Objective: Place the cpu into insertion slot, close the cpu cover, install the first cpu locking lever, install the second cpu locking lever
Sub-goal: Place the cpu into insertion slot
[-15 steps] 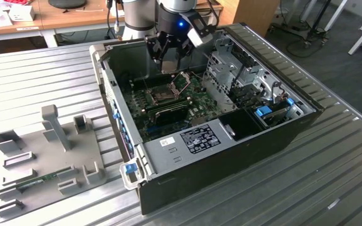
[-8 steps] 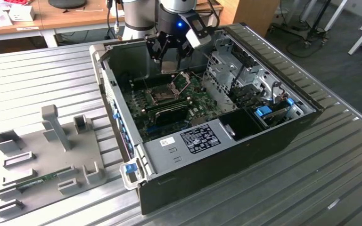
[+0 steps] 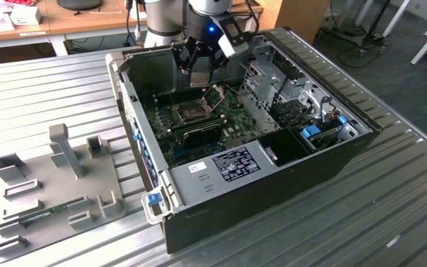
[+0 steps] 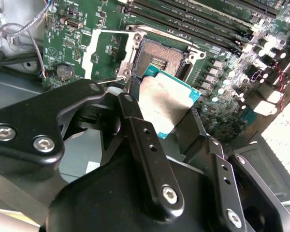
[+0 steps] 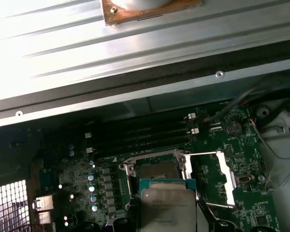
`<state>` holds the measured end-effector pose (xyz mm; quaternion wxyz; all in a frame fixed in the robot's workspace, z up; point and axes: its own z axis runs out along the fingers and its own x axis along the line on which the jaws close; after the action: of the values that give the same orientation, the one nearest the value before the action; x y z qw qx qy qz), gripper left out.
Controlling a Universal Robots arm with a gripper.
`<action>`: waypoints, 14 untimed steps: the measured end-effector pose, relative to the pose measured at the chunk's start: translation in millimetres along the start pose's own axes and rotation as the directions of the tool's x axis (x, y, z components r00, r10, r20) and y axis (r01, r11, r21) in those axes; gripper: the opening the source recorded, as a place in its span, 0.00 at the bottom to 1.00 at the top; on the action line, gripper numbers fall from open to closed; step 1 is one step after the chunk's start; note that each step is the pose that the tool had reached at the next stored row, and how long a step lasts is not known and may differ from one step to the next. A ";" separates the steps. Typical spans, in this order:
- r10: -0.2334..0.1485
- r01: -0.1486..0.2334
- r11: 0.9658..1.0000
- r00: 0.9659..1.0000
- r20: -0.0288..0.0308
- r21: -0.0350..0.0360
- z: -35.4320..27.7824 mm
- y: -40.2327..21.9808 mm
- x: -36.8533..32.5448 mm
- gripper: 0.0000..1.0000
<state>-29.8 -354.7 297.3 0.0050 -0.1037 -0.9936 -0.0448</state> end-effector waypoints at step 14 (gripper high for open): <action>0.096 -0.096 0.995 0.995 0.008 -0.002 0.3 0.0 0.0 0.54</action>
<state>-29.8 -354.7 297.1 0.0029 -0.1514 -0.9874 -0.0450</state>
